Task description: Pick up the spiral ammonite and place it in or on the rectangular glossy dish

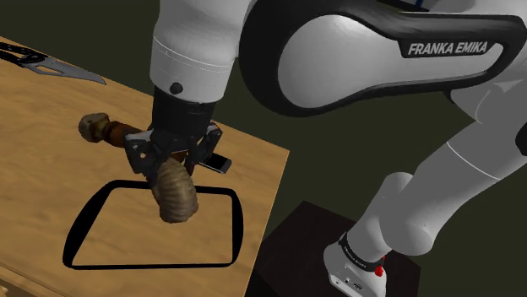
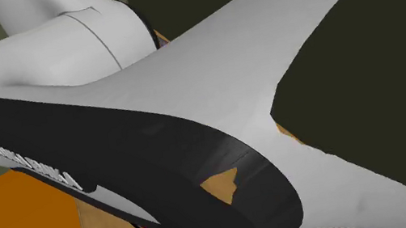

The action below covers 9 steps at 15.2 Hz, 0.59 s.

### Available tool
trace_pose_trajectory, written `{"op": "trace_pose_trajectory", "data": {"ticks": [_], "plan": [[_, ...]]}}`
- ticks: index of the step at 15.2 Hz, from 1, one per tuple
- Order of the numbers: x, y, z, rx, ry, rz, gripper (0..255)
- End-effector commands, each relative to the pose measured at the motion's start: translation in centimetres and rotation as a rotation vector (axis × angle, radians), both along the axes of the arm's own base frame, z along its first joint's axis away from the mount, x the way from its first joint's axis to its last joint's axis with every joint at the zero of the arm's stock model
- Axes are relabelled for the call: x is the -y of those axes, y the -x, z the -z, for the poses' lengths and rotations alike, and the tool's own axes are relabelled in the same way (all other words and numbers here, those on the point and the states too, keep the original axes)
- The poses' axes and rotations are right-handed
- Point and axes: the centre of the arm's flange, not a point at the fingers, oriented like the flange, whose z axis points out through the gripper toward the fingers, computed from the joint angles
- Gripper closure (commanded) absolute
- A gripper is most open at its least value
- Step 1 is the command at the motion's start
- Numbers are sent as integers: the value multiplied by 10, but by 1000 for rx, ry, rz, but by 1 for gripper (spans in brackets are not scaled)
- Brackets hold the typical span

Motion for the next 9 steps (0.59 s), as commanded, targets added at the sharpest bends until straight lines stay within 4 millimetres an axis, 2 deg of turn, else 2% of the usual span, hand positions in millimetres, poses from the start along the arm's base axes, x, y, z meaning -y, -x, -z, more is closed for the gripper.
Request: {"op": "trace_pose_trajectory", "data": {"ticks": [1, 9], "plan": [[-1, 0, 10, 1, -1, 0, 255], [-1, 0, 52, 1, -1, 0, 255]]}}
